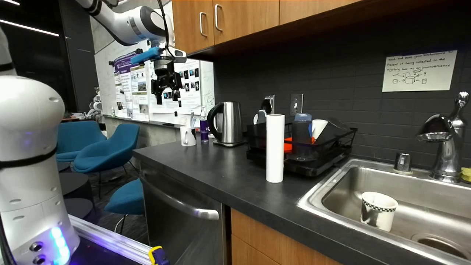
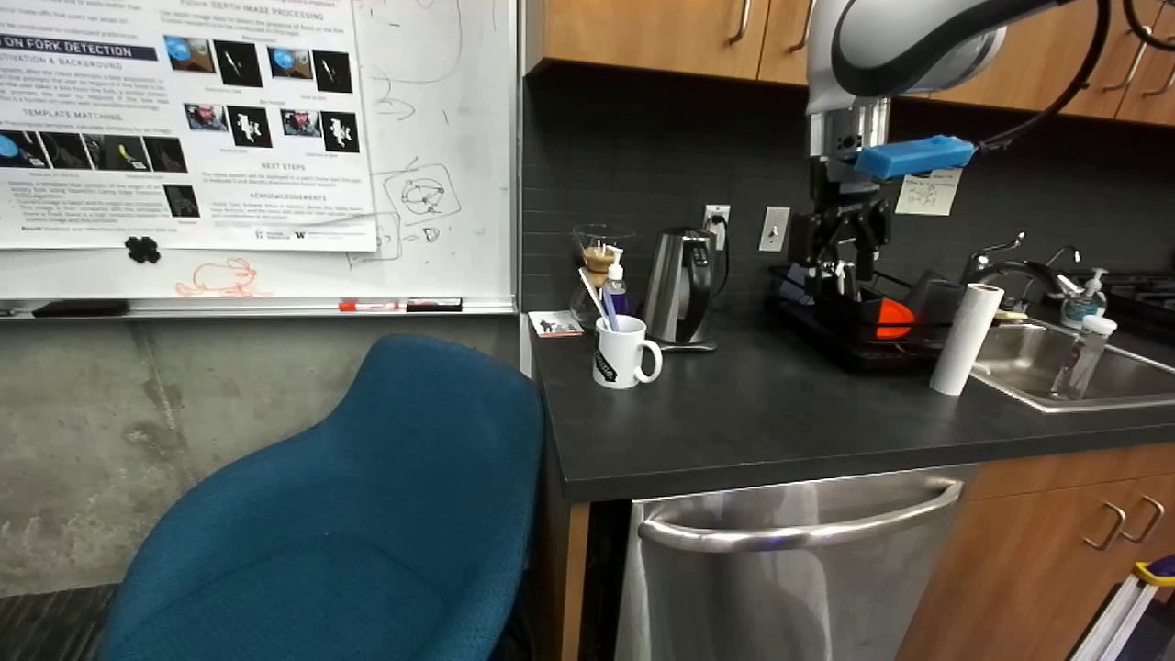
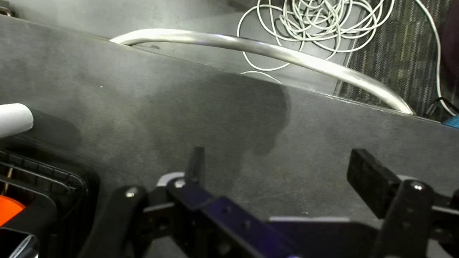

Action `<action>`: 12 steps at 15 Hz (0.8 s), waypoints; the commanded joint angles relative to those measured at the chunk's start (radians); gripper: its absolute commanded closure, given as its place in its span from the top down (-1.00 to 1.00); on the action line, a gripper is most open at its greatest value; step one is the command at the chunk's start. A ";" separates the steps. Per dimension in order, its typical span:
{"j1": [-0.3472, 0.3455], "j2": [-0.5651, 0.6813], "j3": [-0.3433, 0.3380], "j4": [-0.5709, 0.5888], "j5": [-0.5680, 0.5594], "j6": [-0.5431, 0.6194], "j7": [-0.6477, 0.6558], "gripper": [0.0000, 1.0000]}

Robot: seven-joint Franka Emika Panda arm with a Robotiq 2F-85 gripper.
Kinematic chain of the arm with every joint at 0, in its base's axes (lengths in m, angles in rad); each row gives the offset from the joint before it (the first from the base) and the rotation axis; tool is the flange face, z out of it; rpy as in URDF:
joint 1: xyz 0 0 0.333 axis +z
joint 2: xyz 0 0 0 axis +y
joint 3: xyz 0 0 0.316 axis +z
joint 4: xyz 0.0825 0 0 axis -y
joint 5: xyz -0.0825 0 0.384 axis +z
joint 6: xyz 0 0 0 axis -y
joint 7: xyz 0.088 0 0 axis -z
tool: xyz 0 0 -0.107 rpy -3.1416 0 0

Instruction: Move the paper towel roll to the left

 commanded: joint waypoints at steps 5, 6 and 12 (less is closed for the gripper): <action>0.017 -0.005 -0.017 -0.006 0.016 0.011 0.001 1.00; 0.018 -0.005 -0.022 -0.008 0.031 0.024 -0.003 1.00; 0.000 0.017 -0.054 0.000 0.085 0.070 0.010 1.00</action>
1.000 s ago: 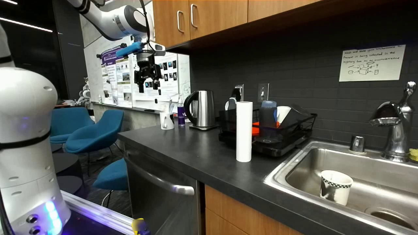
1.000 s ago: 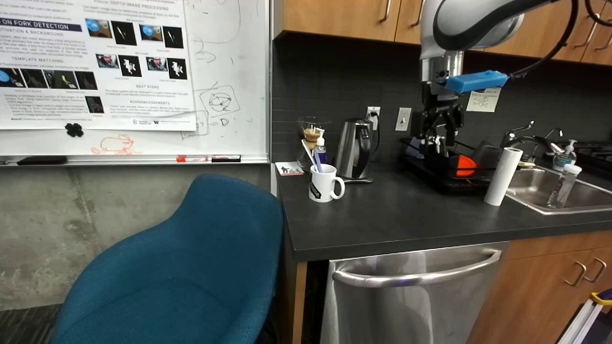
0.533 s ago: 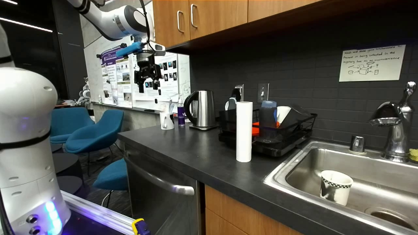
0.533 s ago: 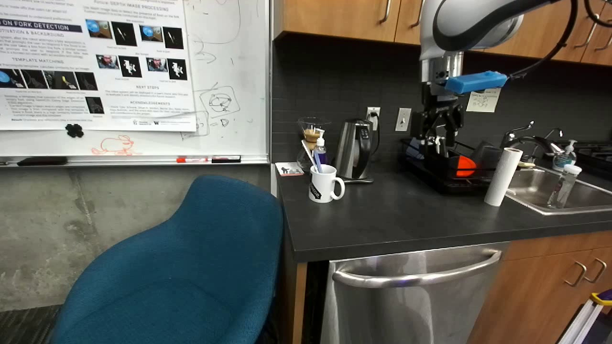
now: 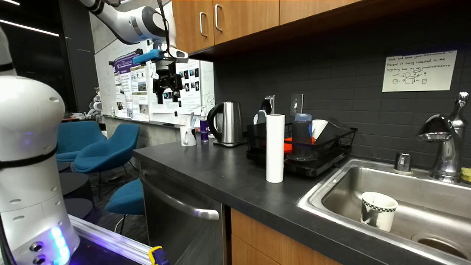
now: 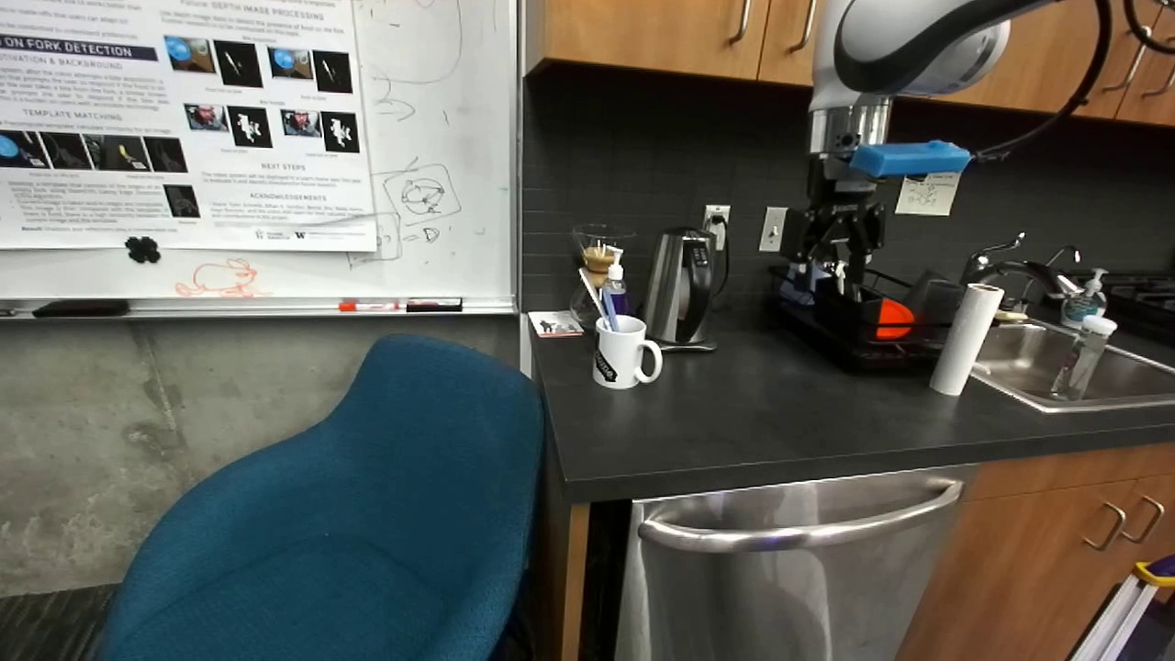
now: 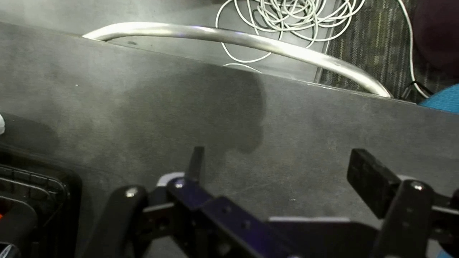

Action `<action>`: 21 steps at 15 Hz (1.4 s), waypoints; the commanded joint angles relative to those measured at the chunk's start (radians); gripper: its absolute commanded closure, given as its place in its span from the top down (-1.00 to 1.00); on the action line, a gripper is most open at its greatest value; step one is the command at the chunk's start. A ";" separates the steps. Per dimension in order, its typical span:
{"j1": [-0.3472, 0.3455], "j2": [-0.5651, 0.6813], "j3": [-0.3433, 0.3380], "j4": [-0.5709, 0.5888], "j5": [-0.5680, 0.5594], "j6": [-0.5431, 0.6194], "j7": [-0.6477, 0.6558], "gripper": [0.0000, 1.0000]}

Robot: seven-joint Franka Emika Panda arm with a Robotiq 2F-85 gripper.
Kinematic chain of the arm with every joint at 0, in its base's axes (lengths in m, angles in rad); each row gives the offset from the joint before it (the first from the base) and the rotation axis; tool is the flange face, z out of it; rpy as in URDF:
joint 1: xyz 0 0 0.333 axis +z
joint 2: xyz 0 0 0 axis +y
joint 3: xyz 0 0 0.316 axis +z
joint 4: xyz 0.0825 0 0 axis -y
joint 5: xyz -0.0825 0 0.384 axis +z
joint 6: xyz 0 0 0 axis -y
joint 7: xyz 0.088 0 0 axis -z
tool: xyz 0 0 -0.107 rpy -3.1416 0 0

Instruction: Move the paper towel roll to the left

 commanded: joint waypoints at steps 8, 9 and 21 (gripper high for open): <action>-0.064 0.063 -0.129 -0.009 0.058 0.111 -0.007 1.00; -0.073 0.073 -0.144 -0.009 0.067 0.122 -0.012 1.00; -0.200 0.216 -0.318 0.109 0.093 0.218 -0.141 1.00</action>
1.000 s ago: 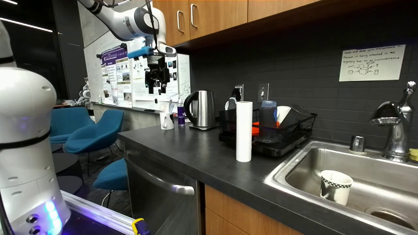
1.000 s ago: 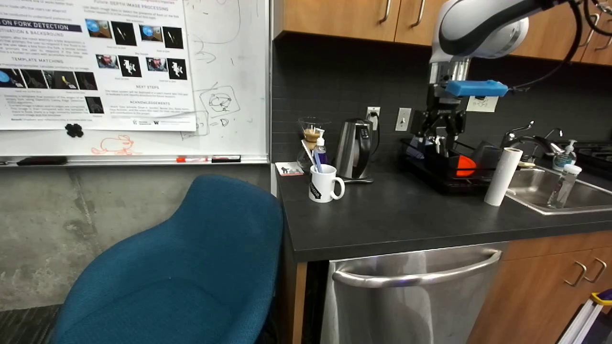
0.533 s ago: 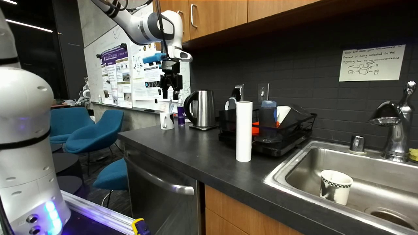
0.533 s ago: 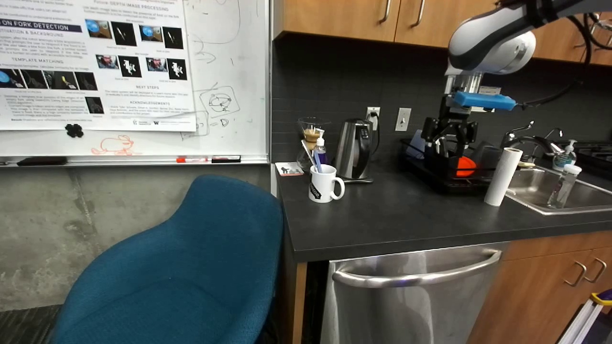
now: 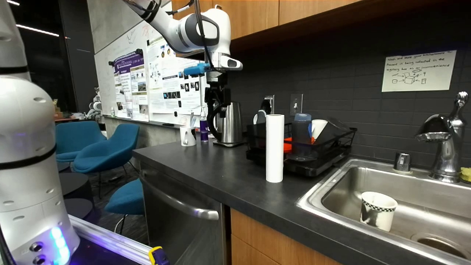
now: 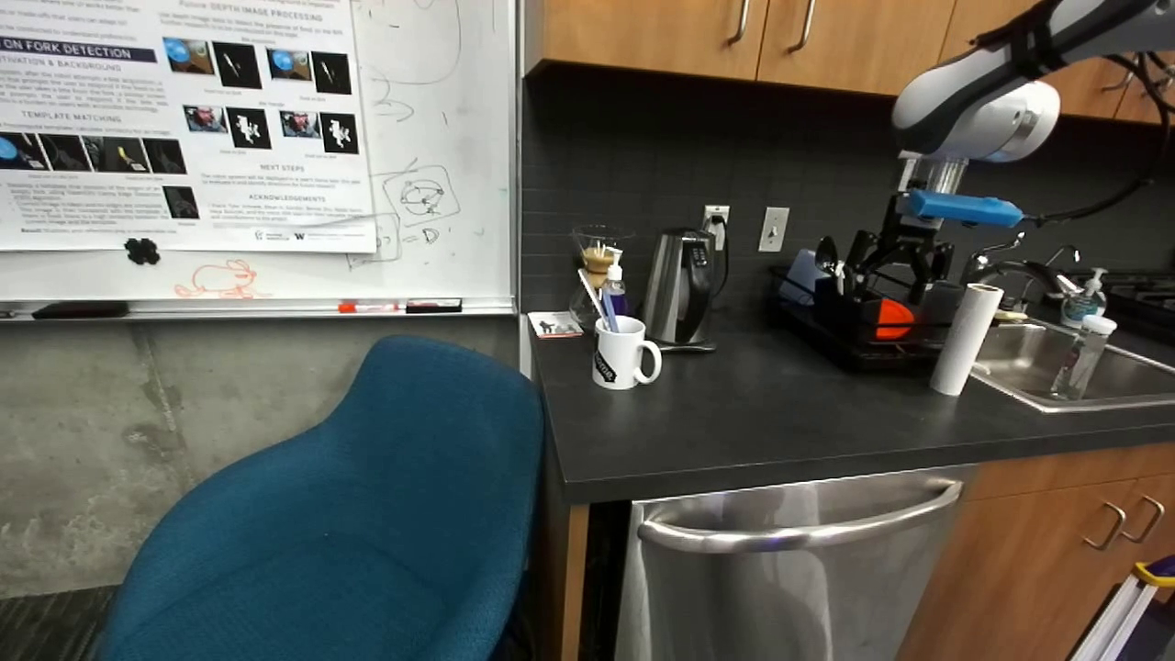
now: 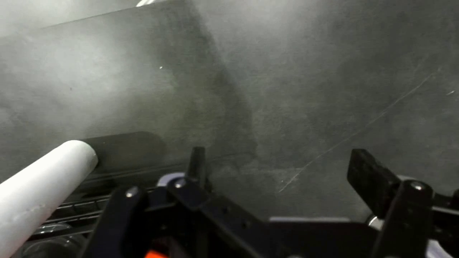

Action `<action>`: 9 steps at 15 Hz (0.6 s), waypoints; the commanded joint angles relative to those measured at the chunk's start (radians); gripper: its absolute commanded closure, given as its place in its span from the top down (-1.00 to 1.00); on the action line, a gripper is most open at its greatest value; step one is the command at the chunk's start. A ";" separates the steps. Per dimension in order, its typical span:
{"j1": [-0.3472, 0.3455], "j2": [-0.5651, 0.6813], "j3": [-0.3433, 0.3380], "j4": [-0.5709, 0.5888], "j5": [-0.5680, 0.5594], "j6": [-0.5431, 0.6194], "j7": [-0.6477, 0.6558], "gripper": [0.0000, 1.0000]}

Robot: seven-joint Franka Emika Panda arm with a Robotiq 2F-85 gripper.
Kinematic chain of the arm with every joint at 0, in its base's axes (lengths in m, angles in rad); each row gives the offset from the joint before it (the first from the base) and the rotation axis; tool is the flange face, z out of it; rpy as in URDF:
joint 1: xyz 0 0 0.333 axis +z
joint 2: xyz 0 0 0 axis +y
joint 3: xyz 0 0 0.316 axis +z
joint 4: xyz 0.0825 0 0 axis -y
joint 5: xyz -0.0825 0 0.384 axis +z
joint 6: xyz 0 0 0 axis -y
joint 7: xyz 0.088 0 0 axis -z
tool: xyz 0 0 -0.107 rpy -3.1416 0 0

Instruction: Move the paper towel roll to the left

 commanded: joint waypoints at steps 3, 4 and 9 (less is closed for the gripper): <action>-0.050 0.085 -0.052 0.135 0.023 -0.006 -0.084 1.00; -0.057 0.099 -0.060 0.157 0.025 -0.008 -0.096 1.00; -0.086 0.189 -0.084 0.263 0.062 -0.017 -0.149 0.43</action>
